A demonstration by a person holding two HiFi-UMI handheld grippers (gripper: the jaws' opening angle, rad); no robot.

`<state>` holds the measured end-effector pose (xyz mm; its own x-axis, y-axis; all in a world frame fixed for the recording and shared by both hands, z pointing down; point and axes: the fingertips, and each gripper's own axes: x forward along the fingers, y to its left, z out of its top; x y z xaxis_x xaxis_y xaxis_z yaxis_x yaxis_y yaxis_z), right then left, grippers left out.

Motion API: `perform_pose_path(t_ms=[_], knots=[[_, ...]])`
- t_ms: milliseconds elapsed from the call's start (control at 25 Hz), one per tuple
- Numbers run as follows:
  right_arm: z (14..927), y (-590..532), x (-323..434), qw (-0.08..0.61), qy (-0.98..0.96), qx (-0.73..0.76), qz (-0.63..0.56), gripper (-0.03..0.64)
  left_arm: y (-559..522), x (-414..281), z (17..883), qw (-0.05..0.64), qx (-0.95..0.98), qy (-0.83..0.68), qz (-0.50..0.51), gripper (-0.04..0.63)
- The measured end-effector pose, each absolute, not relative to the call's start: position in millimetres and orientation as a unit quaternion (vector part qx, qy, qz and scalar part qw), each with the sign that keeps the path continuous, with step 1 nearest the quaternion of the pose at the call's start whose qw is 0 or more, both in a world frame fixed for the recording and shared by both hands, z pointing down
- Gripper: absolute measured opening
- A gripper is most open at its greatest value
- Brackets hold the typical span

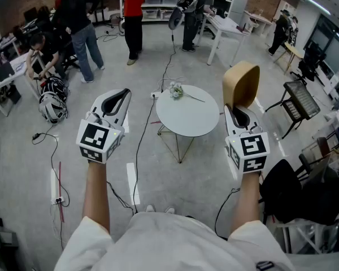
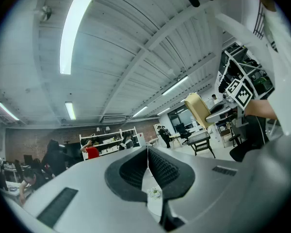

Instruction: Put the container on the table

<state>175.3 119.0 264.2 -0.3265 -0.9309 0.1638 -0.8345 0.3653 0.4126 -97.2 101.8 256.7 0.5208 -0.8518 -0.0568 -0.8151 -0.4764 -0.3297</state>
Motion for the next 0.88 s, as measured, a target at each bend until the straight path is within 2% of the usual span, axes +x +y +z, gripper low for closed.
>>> perform_pose_path(t_ms=[280, 480, 880], knots=[[265.1, 121.9, 199.1, 0.155, -0.817, 0.543, -0.12, 0.018, 115.0, -72.6, 263.5, 0.169, -0.856, 0.483, -0.072, 0.021], [279.1, 97.7, 198.9, 0.163, -0.824, 0.53, -0.117, 0.018, 99.2, -69.9, 272.6, 0.168, -0.855, 0.484, -0.082, 0.021], [315.5, -44.4, 173.2, 0.182, -0.822, 0.53, -0.104, 0.018, -42.1, -98.3, 306.6, 0.154, -0.855, 0.49, -0.076, 0.021]])
